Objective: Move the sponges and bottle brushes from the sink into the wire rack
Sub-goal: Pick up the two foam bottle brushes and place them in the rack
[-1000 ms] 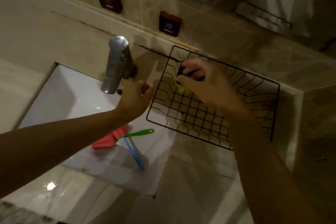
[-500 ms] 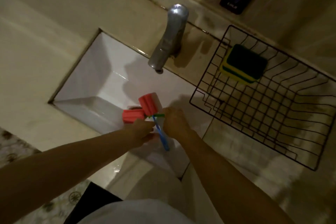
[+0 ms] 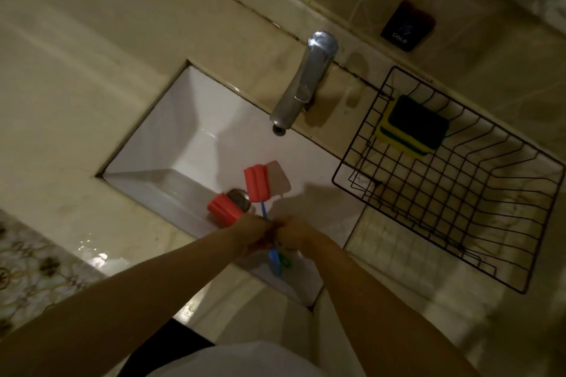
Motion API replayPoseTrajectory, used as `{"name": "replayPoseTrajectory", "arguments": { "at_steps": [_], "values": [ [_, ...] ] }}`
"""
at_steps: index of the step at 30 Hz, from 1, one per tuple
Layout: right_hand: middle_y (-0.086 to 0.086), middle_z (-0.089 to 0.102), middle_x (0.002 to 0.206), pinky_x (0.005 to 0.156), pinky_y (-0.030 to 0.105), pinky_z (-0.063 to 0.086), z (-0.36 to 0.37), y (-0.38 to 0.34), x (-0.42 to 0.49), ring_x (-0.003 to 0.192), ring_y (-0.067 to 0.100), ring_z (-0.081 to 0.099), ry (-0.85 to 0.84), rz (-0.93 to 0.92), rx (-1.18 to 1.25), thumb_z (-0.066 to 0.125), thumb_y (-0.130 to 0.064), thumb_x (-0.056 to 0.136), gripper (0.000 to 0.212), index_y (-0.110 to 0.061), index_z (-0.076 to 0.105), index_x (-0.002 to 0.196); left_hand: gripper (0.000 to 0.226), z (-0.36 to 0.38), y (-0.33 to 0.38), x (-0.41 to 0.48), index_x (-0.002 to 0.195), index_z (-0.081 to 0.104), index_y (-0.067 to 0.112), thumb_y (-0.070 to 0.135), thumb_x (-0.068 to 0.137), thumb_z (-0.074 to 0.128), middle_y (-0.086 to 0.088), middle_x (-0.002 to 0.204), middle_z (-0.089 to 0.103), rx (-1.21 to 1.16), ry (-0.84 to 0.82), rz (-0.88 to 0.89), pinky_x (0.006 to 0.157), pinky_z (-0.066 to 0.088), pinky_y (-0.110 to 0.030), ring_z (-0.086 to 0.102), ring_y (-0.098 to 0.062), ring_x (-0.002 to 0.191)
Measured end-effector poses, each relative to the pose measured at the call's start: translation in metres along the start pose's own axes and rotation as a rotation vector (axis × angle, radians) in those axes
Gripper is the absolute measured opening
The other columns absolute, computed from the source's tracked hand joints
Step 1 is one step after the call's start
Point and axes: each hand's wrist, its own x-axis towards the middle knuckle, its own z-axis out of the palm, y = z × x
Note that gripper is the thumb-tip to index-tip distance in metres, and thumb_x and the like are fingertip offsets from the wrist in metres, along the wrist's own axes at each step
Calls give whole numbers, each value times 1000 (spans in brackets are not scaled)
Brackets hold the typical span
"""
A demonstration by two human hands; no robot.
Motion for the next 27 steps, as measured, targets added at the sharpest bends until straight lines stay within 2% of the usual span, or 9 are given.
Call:
{"name": "replayPoseTrajectory", "arguments": {
  "at_steps": [1, 3, 7, 11, 16, 18, 21, 24, 27],
  "values": [
    [27, 66, 115, 67, 25, 55, 4, -2, -4, 86, 26, 62, 38, -5, 54, 56, -3, 93, 28, 5, 62, 119, 19, 1, -3, -1, 97, 57, -10, 5, 87, 63, -18, 74, 57, 1, 24, 12, 43, 56, -25, 62, -23, 54],
    [29, 65, 121, 86, 40, 55, 11, -5, -11, 101, 35, 64, 126, -5, 129, 53, 1, 92, 28, 8, 62, 119, 15, 1, -10, -3, 83, 57, -1, 10, 88, 64, -15, 67, 53, -5, 79, 10, 37, 50, -24, 57, -18, 44],
    [21, 66, 117, 61, 25, 49, 17, 6, -24, 95, 29, 62, 308, 47, 241, 53, -3, 93, 21, 0, 62, 112, 18, 0, -17, 6, 90, 55, 4, 22, 92, 58, -16, 77, 54, -47, 175, -19, 60, 54, -39, 54, -26, 61],
    [17, 67, 108, 75, 39, 55, 11, 20, -39, 99, 33, 63, 339, 64, 284, 53, -8, 94, 14, -5, 63, 103, 11, 3, -20, 12, 101, 53, 5, 10, 91, 53, -15, 83, 51, 76, 195, -46, 72, 57, -46, 57, -30, 70],
    [7, 69, 98, 82, 40, 55, 0, 19, -72, 92, 26, 65, 332, -8, 254, 52, -12, 94, 14, -20, 60, 87, 30, 4, -20, 10, 114, 57, -6, 8, 87, 55, -14, 81, 61, 275, 201, 59, 62, 57, -41, 62, -28, 68],
    [10, 70, 99, 81, 42, 56, -8, 13, -93, 93, 29, 67, 327, -63, 253, 52, -14, 95, 14, -21, 60, 87, 16, 8, -17, 1, 97, 67, -4, 4, 84, 60, -21, 91, 69, 275, 210, 134, 71, 61, -43, 69, -33, 78],
    [2, 68, 90, 78, 42, 58, -25, 1, -134, 86, 26, 68, 348, -170, 273, 50, -14, 96, 21, -30, 60, 85, 8, 20, -13, -30, 78, 67, 4, -3, 82, 65, -25, 94, 67, 161, 170, 182, 57, 60, -35, 69, -32, 76],
    [-4, 62, 89, 69, 31, 57, -49, -6, -169, 84, 17, 65, 430, -300, 242, 47, -15, 99, 22, -32, 59, 90, 11, 32, -9, -63, 78, 67, 7, -4, 80, 67, -16, 90, 66, 35, 76, 261, 49, 57, -23, 69, -25, 75],
    [-5, 62, 94, 66, 22, 44, -75, -2, -194, 85, 11, 60, 543, -307, 293, 47, -18, 99, 22, -35, 60, 93, 12, 49, 3, -98, 84, 70, 7, -3, 83, 64, -13, 94, 69, 35, -47, 393, 58, 59, -20, 72, -23, 80]
  ]
}}
